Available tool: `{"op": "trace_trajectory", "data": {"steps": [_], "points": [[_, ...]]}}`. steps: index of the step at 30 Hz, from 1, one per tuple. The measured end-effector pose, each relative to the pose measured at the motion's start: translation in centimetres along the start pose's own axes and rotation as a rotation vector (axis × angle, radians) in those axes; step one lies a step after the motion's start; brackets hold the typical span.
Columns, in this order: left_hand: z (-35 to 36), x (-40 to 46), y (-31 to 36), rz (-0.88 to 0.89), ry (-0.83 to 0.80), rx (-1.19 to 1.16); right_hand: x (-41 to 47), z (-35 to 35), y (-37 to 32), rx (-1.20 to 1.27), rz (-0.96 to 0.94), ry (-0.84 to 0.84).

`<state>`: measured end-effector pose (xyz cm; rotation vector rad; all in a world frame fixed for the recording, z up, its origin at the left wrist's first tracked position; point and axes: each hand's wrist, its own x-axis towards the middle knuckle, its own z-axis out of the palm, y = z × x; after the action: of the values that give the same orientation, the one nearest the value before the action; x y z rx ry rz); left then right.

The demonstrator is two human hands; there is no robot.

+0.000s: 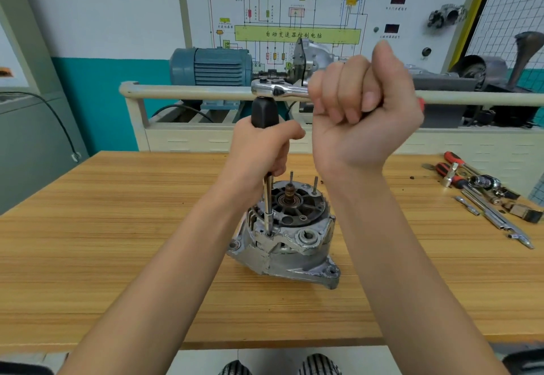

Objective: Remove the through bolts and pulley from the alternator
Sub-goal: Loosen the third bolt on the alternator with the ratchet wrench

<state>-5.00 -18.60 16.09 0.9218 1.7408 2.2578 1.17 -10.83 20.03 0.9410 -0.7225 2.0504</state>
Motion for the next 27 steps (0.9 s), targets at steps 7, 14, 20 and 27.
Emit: {"op": "trace_trajectory", "data": {"steps": [7, 14, 20, 27], "points": [[-1.6, 0.6, 1.0, -0.125, -0.407, -0.141, 2.4, -2.0, -0.3, 0.37, 0.319, 0.27], [0.9, 0.1, 0.0, 0.023, 0.182, 0.035, 0.6, -0.6, -0.2, 0.08, 0.103, 0.138], [1.1, -0.2, 0.1, 0.043, 0.199, 0.053, -0.9, 0.9, 0.6, -0.102, -0.124, -0.028], [-1.8, 0.1, 1.3, -0.084, -0.379, -0.099, 2.1, -1.4, -0.3, 0.298, 0.327, 0.223]]}}
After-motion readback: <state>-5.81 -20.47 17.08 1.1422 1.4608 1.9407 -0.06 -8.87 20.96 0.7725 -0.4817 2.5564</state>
